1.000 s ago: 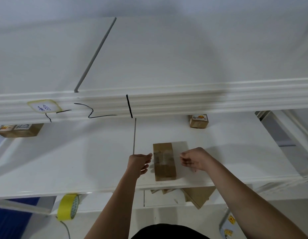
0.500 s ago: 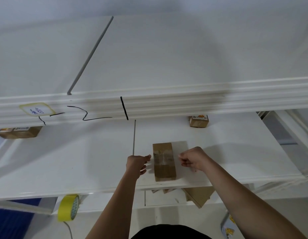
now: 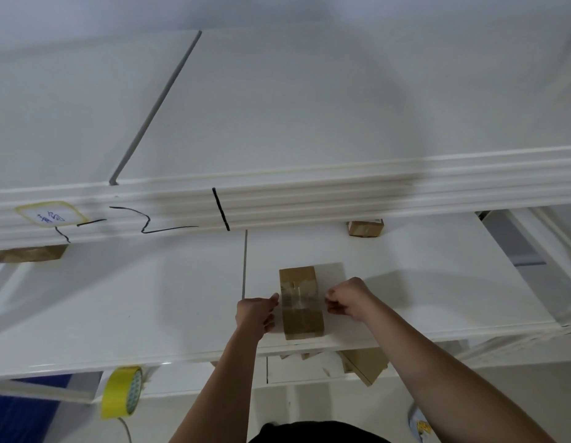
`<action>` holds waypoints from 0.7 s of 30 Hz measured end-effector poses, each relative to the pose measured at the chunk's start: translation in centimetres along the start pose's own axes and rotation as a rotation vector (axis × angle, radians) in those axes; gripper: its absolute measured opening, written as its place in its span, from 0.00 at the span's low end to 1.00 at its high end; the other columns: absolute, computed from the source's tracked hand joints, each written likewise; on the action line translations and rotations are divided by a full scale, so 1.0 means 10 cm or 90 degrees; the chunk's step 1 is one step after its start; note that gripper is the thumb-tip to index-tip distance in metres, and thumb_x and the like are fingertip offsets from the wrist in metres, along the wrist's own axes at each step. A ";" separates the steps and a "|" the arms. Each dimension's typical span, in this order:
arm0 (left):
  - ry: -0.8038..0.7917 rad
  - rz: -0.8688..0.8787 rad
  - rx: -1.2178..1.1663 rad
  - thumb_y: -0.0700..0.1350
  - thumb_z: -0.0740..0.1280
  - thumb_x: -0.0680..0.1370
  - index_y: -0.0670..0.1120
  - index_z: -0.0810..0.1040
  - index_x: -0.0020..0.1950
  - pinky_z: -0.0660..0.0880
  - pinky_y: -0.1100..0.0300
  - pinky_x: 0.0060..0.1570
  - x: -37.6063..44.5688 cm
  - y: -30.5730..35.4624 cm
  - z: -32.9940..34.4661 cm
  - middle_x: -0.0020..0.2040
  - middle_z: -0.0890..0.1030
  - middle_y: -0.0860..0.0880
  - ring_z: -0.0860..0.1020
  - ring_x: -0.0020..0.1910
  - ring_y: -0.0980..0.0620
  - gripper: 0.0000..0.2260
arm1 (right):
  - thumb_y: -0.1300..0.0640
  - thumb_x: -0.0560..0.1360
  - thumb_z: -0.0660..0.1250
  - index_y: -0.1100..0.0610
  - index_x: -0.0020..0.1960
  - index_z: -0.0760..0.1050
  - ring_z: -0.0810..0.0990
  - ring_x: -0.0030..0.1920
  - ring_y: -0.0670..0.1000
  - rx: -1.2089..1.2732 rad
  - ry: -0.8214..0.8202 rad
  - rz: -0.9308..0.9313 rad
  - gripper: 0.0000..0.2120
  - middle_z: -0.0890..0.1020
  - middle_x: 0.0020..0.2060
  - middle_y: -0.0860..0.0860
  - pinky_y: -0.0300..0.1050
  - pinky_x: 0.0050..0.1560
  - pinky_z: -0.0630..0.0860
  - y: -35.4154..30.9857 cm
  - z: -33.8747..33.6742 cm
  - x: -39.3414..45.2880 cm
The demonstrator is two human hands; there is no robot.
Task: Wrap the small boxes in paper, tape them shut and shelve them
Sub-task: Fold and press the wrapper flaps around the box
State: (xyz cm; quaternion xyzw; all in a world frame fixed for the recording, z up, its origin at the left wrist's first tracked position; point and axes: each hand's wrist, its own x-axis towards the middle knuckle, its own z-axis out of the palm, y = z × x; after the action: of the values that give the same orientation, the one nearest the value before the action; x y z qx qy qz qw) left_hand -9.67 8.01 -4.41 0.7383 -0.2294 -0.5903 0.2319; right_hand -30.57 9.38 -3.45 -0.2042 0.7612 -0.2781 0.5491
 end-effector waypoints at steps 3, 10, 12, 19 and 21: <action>-0.010 -0.042 -0.033 0.47 0.79 0.72 0.38 0.82 0.44 0.79 0.56 0.37 -0.02 -0.03 0.04 0.36 0.80 0.43 0.77 0.35 0.46 0.13 | 0.67 0.76 0.70 0.67 0.51 0.79 0.86 0.43 0.58 -0.030 0.038 0.013 0.05 0.83 0.46 0.62 0.53 0.44 0.85 -0.01 0.10 -0.01; -0.007 -0.077 -0.061 0.50 0.78 0.72 0.39 0.79 0.42 0.79 0.56 0.34 -0.08 -0.03 0.10 0.37 0.82 0.45 0.78 0.33 0.48 0.15 | 0.67 0.75 0.68 0.63 0.44 0.72 0.79 0.42 0.56 -0.122 0.151 0.018 0.05 0.77 0.43 0.60 0.49 0.52 0.83 0.00 0.33 -0.06; 0.006 -0.088 -0.081 0.50 0.79 0.72 0.39 0.80 0.43 0.78 0.57 0.32 -0.09 -0.05 0.13 0.39 0.83 0.45 0.80 0.34 0.48 0.16 | 0.68 0.77 0.64 0.61 0.43 0.69 0.74 0.40 0.53 -0.150 0.161 0.005 0.07 0.72 0.40 0.57 0.46 0.52 0.80 0.01 0.35 -0.07; 0.069 -0.046 -0.077 0.49 0.74 0.76 0.42 0.81 0.41 0.77 0.59 0.33 -0.11 -0.18 0.26 0.38 0.82 0.45 0.80 0.37 0.48 0.11 | 0.68 0.76 0.65 0.60 0.41 0.70 0.75 0.37 0.52 -0.220 0.181 -0.021 0.08 0.76 0.39 0.56 0.43 0.40 0.80 0.04 0.35 -0.14; 0.076 -0.026 -0.064 0.47 0.73 0.77 0.42 0.84 0.45 0.78 0.58 0.35 -0.11 -0.19 0.25 0.41 0.83 0.44 0.81 0.40 0.46 0.08 | 0.68 0.75 0.67 0.60 0.40 0.72 0.77 0.37 0.52 -0.231 0.197 -0.023 0.07 0.78 0.38 0.56 0.47 0.43 0.83 0.03 0.34 -0.16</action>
State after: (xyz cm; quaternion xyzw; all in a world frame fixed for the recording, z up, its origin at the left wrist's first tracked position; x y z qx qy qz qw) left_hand -12.24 10.00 -5.23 0.7641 -0.1697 -0.5608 0.2698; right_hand -26.80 9.95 -3.31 -0.2682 0.8700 -0.1745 0.3752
